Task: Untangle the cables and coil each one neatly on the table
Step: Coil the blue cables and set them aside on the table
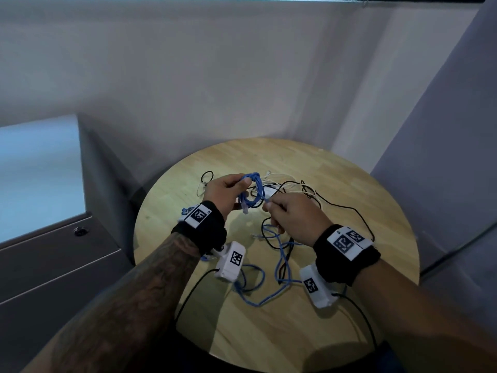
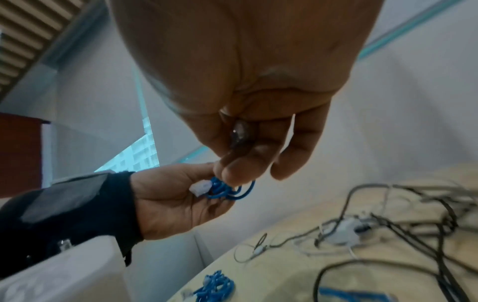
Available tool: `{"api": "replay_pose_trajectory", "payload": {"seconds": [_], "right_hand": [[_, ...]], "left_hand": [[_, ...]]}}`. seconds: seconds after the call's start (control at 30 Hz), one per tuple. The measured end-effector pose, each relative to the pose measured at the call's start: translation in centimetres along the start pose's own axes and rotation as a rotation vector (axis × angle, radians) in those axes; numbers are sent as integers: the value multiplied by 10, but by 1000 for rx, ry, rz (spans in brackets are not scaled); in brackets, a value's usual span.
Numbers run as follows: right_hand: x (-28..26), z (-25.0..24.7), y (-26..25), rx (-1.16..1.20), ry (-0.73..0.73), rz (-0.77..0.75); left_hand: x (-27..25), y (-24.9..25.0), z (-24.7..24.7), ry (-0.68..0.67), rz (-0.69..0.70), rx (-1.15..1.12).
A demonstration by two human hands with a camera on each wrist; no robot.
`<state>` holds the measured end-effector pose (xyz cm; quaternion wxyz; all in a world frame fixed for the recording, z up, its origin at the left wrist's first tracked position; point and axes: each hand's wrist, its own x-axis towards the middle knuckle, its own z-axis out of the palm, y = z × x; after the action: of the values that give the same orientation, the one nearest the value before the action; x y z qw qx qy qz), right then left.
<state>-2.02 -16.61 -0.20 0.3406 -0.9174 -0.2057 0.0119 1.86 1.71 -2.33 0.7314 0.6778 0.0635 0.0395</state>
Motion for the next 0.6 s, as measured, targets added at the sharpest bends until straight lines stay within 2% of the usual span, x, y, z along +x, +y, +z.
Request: {"api": "replay_pose_trajectory", "payload": {"seconds": [0.13,0.2,0.3,0.37,0.47,0.6], "right_hand": [[12,3,13,284,-40,173],[18,2,25,306,-33,248],[21,13,50,17,-108,225],[22,27,60,-154,-225,242],[24,45,64,-279,-361,284],[28,51,65,-332,-365,276]], "left_hand": [[18,-6,-5,-90,-13,325],[28,-13,-9,-109,-74,425],[45,-26,-16,-117,-186,559],[55,-35,-20,-124,-192,781],[61,-43,-21,-198,-185,1055],[65,-45,-22,-264,-213,1209]]}}
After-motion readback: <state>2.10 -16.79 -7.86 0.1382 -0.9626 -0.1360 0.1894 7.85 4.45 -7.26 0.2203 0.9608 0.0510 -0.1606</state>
